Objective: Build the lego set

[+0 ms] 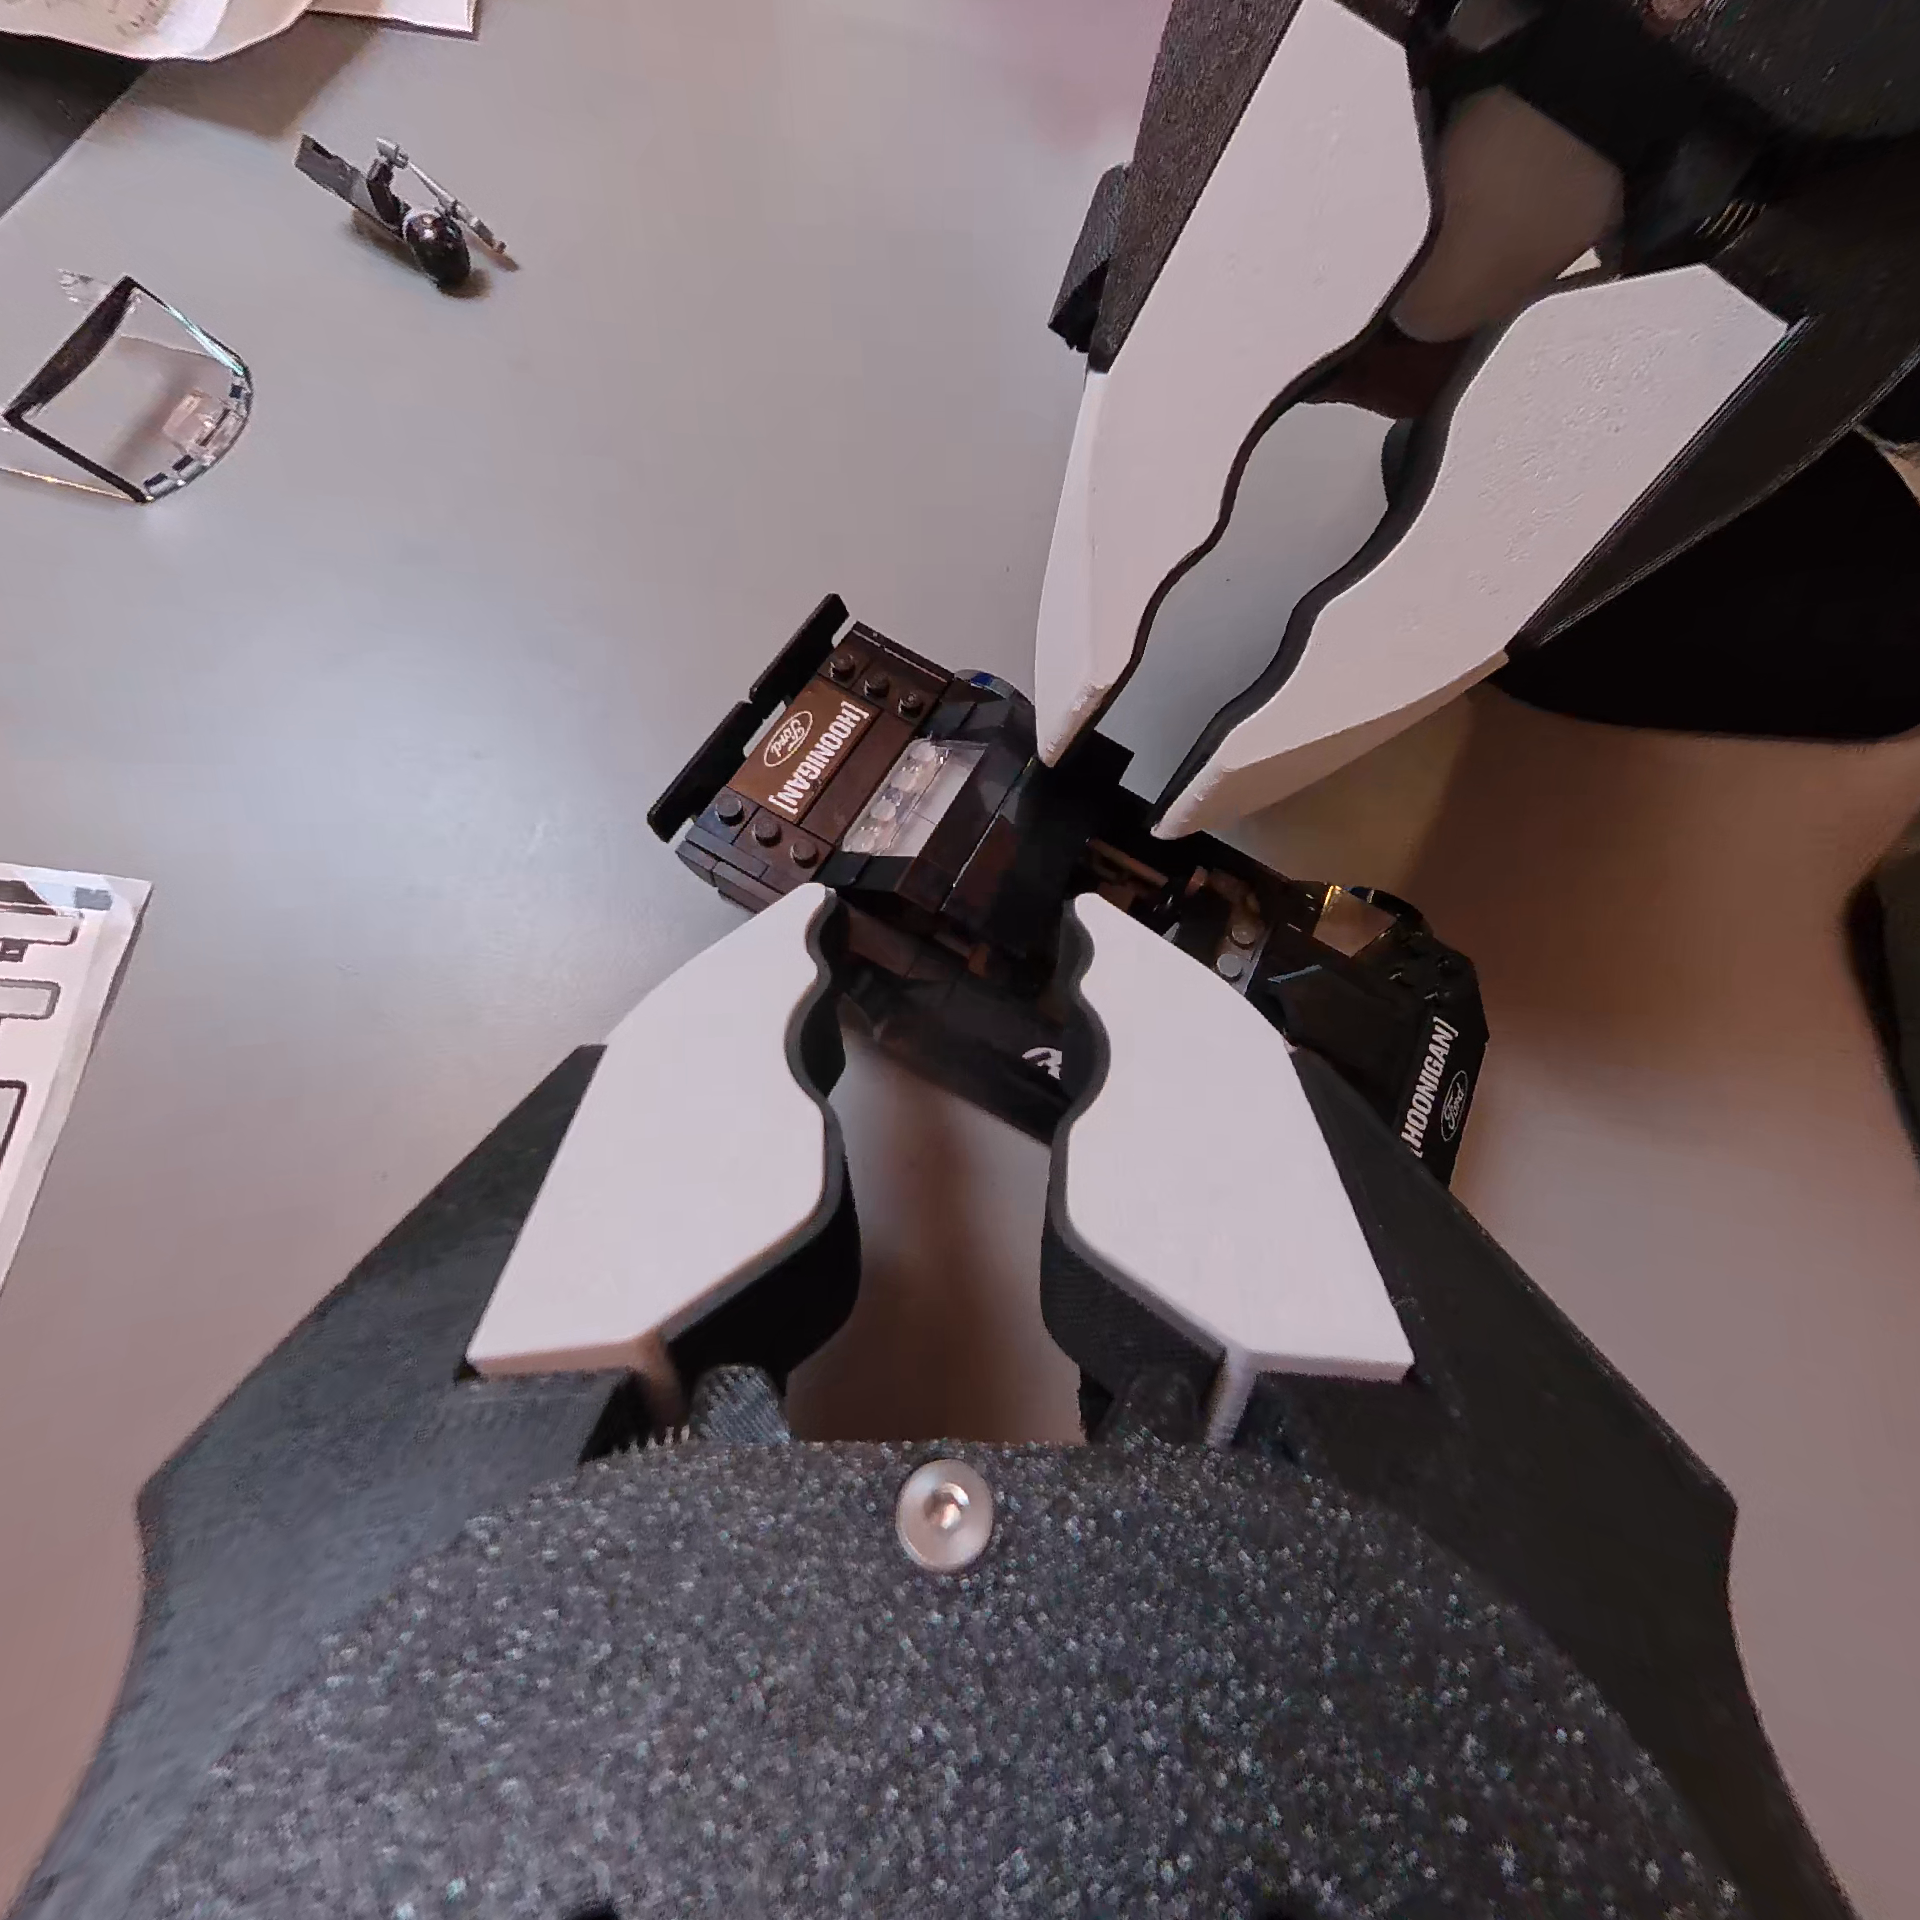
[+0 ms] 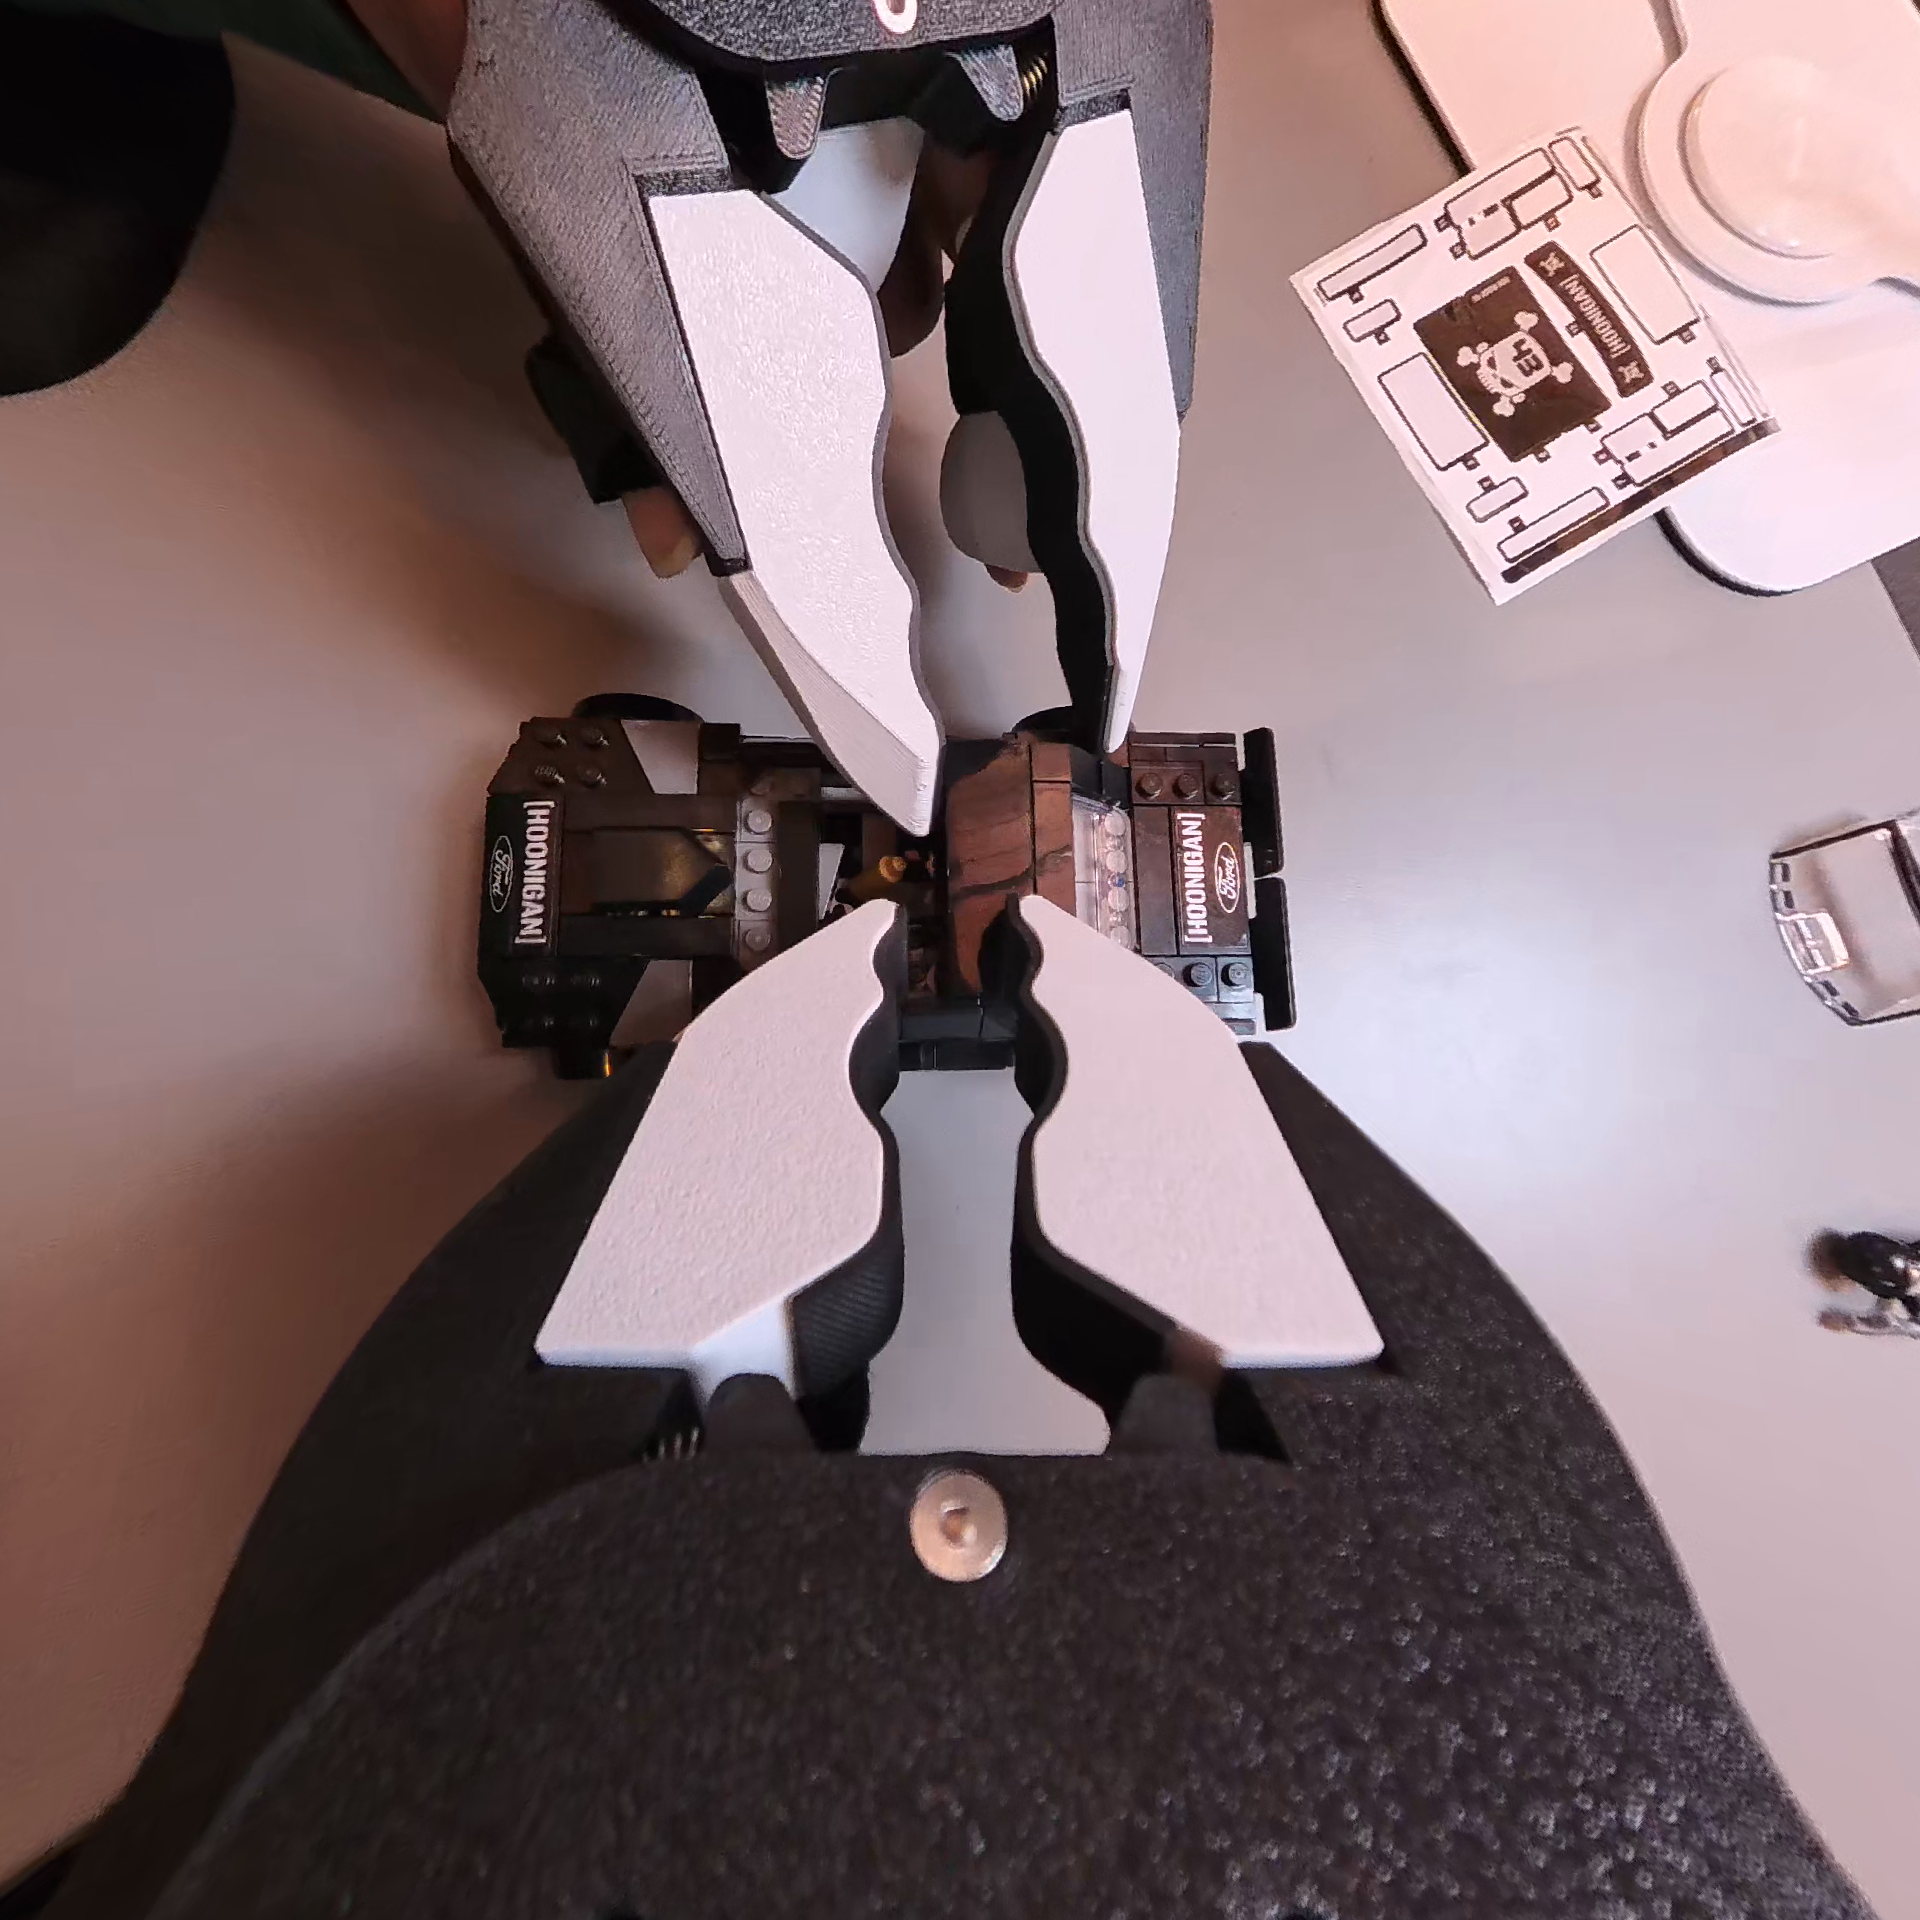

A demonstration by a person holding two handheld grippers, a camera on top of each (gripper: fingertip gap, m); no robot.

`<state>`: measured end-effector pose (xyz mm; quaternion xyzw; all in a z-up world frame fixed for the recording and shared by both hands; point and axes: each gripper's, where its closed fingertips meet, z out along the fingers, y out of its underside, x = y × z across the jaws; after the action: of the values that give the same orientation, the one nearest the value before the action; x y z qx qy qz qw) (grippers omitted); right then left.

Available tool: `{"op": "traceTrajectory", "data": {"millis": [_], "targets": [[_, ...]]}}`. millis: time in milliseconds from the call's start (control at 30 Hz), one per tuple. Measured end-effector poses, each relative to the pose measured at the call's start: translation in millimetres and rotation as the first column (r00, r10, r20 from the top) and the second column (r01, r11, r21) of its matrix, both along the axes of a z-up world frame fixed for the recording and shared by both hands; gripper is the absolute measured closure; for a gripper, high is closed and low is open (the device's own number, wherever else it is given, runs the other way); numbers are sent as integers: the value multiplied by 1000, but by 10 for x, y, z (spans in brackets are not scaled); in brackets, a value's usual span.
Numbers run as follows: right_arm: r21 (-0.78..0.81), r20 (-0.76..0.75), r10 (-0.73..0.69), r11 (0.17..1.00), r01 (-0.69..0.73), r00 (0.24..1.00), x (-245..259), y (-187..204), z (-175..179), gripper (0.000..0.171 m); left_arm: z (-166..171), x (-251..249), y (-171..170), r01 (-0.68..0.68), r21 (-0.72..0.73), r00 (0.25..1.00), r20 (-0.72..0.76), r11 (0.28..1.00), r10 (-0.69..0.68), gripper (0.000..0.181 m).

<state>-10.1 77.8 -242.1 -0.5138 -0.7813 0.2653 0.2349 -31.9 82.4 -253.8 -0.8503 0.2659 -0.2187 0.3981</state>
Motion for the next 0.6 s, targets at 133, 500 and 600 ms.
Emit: {"op": "traceTrajectory", "data": {"millis": [133,500,600], "targets": [[-5,-18,12,1000,-12,1000,20,-10,44,154,1,-16,-10,-2,-1,1000,-2,1000,2,141],[-222,15,-67,973,69,998,-79,77,117,171,2,18,-2,-5,13,1000,22,1000,4,141],[-213,41,-47,975,55,998,-138,33,81,171,-1,20,1,-6,18,1000,14,1000,6,142]]}}
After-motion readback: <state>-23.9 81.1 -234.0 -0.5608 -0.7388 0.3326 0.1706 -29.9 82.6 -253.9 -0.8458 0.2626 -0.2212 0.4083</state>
